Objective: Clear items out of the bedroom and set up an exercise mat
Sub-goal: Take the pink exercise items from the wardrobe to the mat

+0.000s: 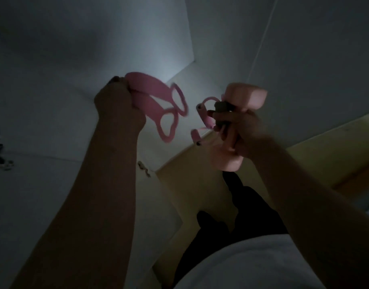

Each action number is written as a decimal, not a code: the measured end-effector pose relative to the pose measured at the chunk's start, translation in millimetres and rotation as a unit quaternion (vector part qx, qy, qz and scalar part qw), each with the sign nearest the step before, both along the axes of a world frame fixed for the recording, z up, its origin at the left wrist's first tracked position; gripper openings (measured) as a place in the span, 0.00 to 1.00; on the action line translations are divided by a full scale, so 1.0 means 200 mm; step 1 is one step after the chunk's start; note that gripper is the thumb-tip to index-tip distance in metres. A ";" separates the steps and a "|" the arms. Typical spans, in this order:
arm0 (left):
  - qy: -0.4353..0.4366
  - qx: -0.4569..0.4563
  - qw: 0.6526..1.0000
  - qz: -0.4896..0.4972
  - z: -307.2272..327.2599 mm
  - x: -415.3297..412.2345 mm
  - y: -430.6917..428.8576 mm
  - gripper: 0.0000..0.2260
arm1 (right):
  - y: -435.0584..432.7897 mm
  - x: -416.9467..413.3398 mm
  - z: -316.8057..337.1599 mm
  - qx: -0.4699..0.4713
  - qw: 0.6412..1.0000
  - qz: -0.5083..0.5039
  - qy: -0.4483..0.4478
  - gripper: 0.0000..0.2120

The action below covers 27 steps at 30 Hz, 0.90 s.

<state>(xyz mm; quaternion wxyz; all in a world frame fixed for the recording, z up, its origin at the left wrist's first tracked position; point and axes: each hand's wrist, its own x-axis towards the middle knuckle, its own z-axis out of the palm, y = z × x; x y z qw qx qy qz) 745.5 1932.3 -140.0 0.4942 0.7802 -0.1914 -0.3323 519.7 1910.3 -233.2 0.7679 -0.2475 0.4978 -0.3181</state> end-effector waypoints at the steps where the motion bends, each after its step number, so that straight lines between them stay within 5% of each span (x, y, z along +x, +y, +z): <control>1: -0.026 -0.012 1.000 -0.013 0.04 0.00 0.03 0.11 | 0.02 -0.01 0.05 -0.001 1.000 -0.002 -0.010 0.11; 6: -0.070 -0.060 0.990 -0.102 0.15 -0.07 0.15 0.19 | 0.04 -0.07 0.30 0.066 0.996 -0.042 -0.040 0.07; 12: -0.106 0.009 0.963 -0.249 0.25 -0.21 0.25 0.16 | 0.07 -0.04 0.52 0.119 0.990 0.009 -0.070 0.03; 22: -0.186 0.014 0.959 -0.215 0.37 -0.31 0.30 0.28 | 0.10 0.12 0.67 0.129 0.979 0.112 -0.109 0.10; 27: -0.223 0.016 0.957 -0.183 0.44 -0.29 0.39 0.22 | 0.09 0.17 0.74 0.123 0.965 0.185 -0.142 0.12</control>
